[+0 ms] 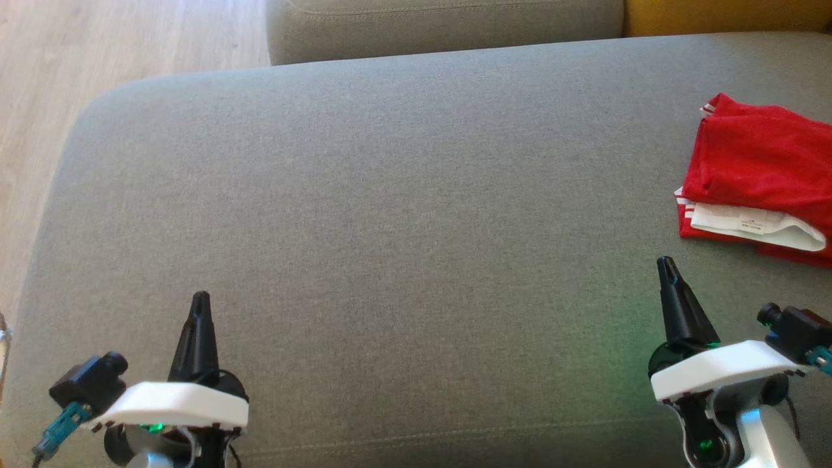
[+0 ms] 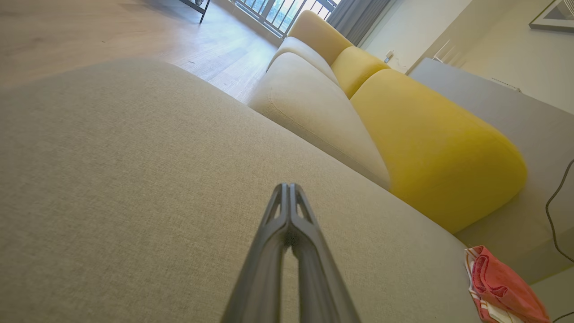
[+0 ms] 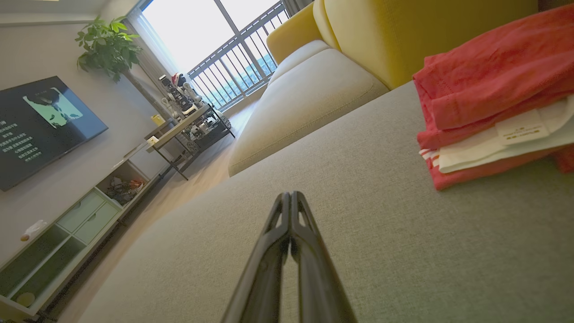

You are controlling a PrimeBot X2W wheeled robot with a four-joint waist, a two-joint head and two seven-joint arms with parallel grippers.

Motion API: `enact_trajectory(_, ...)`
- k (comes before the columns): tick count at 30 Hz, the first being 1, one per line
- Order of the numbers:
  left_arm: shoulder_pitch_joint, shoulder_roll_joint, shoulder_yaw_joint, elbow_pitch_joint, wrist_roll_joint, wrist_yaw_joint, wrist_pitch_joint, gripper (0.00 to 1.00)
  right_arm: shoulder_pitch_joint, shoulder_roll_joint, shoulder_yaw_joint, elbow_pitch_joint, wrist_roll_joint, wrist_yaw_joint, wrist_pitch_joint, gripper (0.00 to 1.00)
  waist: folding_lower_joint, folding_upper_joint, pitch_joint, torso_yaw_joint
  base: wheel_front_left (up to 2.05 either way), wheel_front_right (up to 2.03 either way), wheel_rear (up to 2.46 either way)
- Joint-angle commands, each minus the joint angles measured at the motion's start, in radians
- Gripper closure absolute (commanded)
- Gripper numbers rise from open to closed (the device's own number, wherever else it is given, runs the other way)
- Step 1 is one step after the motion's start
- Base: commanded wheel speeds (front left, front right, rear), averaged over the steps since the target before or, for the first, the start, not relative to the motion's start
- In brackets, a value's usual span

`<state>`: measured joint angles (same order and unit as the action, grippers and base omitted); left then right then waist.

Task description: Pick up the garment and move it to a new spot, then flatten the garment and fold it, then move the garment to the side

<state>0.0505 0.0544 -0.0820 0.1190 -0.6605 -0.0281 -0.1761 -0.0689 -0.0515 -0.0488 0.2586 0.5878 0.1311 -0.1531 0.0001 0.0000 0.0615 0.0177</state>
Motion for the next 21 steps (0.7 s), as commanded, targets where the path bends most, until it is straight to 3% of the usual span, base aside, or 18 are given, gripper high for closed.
enact_trajectory(1,-0.051,0.017,0.020,-0.026,-0.028,-0.011,0.006,1.00,-0.034,-0.001,0.000,-0.030,0.030,0.000,0.007,1.00,0.0000,0.0000,-0.001,0.000,0.00,0.00,0.00)
enact_trajectory(21,-0.074,0.022,0.045,0.007,-0.249,-0.032,0.059,1.00,-0.035,-0.001,-0.015,-0.026,0.256,0.000,0.066,1.00,0.0000,0.0000,-0.014,-0.004,0.00,0.00,0.00)
